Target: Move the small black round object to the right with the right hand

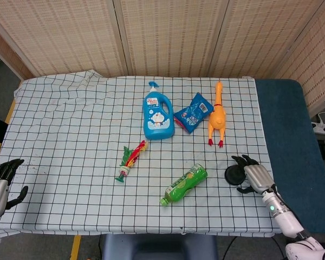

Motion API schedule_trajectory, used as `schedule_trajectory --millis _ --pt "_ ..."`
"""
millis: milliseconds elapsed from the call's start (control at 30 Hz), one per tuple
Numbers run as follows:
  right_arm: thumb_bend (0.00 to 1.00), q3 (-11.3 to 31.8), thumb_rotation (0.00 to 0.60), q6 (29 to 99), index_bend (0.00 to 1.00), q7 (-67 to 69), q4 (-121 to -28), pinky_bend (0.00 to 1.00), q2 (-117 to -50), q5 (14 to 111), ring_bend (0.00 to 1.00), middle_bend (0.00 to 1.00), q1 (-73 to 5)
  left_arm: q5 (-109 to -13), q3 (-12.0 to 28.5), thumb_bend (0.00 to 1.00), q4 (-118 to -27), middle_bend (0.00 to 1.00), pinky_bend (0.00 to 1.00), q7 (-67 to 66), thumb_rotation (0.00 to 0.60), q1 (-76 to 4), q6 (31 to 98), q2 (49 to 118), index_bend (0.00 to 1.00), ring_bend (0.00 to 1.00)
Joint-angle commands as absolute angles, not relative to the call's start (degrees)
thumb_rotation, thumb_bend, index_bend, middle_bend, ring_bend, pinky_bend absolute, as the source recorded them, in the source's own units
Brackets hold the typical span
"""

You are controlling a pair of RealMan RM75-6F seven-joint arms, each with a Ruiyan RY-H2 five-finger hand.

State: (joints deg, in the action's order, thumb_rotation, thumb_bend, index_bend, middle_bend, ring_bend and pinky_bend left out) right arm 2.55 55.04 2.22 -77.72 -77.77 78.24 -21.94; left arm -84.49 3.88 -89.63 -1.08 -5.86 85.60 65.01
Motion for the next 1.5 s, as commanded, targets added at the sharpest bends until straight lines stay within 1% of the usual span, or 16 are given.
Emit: schedule_trajectory --millis 33,167,433,567,900,1400,1500 --pt "0.06 2.52 0.600 55.03 0.00 2.15 -77.63 0.15 -77.85 78.18 0.00 0.09 -21.97 -84.49 3.88 0.37 -89.62 0.14 0.33 -1.08 0.600 -5.86 85.61 65.02 0.15 0.13" --pt "0.06 2.19 0.600 55.68 0.00 1.48 -76.79 0.16 -78.27 78.37 0.00 0.09 -21.79 -84.57 3.86 0.37 -89.57 0.14 0.33 -1.24 0.600 -5.87 85.66 65.07 0.15 0.13" --pt "0.06 1.74 0.600 57.86 0.04 3.77 -74.88 0.18 -78.95 79.96 0.00 0.15 -21.18 -84.69 3.76 0.36 -89.71 0.14 0.33 -1.85 0.600 -5.93 85.61 65.21 0.15 0.13" --pt "0.06 1.49 0.600 58.15 0.08 4.35 -74.24 0.21 -79.24 80.39 0.04 0.19 -21.13 -84.57 3.78 0.37 -89.73 0.14 0.32 -1.83 0.600 -5.88 85.62 65.20 0.15 0.13" --pt "0.06 1.39 0.600 56.71 0.08 4.83 -74.17 0.21 -79.41 79.84 0.05 0.19 -21.77 -84.67 3.75 0.37 -89.82 0.14 0.33 -1.78 0.600 -5.83 85.76 65.16 0.15 0.13" --pt "0.06 2.75 0.600 53.24 0.09 3.73 -73.54 0.21 -80.64 76.83 0.05 0.19 -23.83 -84.83 3.65 0.37 -89.81 0.14 0.33 -1.86 0.600 -5.89 85.67 65.14 0.15 0.13" --pt "0.06 2.87 0.600 53.09 0.11 3.73 -73.20 0.21 -80.99 76.54 0.05 0.19 -23.99 -84.82 3.66 0.37 -89.80 0.14 0.33 -1.81 0.600 -5.89 85.68 65.13 0.15 0.13"
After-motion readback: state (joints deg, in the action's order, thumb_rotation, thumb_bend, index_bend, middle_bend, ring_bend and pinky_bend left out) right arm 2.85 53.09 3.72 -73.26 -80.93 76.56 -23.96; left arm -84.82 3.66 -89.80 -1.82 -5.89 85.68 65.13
